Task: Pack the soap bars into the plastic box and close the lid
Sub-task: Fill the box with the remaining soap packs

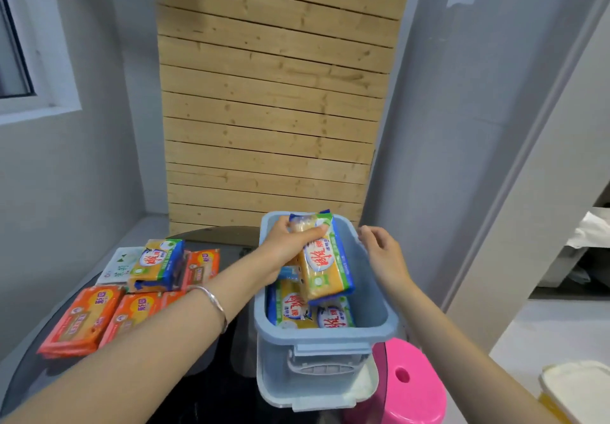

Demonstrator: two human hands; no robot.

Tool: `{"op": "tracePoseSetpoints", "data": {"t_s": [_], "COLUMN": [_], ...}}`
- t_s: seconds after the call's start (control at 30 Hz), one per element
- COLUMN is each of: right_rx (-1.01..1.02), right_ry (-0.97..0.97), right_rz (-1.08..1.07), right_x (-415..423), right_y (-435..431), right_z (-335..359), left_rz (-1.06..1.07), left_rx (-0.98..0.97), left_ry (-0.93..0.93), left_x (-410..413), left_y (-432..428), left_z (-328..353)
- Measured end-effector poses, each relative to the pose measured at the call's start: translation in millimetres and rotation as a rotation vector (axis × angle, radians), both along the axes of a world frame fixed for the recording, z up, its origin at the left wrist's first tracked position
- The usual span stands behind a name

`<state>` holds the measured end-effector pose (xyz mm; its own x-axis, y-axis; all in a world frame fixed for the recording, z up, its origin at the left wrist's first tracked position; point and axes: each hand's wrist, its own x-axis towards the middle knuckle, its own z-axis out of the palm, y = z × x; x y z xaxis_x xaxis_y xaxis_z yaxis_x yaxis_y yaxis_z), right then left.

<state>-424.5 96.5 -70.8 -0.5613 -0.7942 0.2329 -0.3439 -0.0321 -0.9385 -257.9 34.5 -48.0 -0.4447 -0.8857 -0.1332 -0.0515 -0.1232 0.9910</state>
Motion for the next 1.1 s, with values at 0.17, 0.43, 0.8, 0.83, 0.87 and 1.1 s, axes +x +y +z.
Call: {"op": "tracePoseSetpoints", "data": {"t_s": [0.17, 0.43, 0.8, 0.83, 0.87, 1.1], "right_rx": [0.015, 0.053, 0.166, 0.158, 0.14, 0.016], "right_ry": [0.075, 0.094, 0.164, 0.187, 0.228, 0.341], "right_rz": [-0.001, 0.009, 0.073, 0.067, 0.053, 0.159], "right_x": [-6.3, -9.3, -8.5, -7.3, -5.4, 58.4], "right_y": [3.5, 0.2, 3.0, 4.5, 5.9, -9.6], "right_z": [-15.1, -20.8, -16.4, -14.8, -12.2, 32.7], "left_rz": [-0.172, -0.518, -0.588, -0.534, -0.476, -0.153], "left_rx": [-0.1, -0.359, -0.591, -0.643, -0.681, -0.658], "left_ry": [-0.337, -0.79, -0.87, -0.815, -0.755, -0.51], "left_x": [-21.8, -17.8, -5.9, 0.1, 9.0, 115.7], "left_y": [-1.1, -8.4, -12.7, -13.3, -15.9, -56.6], "left_z": [-13.6, -21.8, -17.3, -13.0, -7.9, 0.7]}}
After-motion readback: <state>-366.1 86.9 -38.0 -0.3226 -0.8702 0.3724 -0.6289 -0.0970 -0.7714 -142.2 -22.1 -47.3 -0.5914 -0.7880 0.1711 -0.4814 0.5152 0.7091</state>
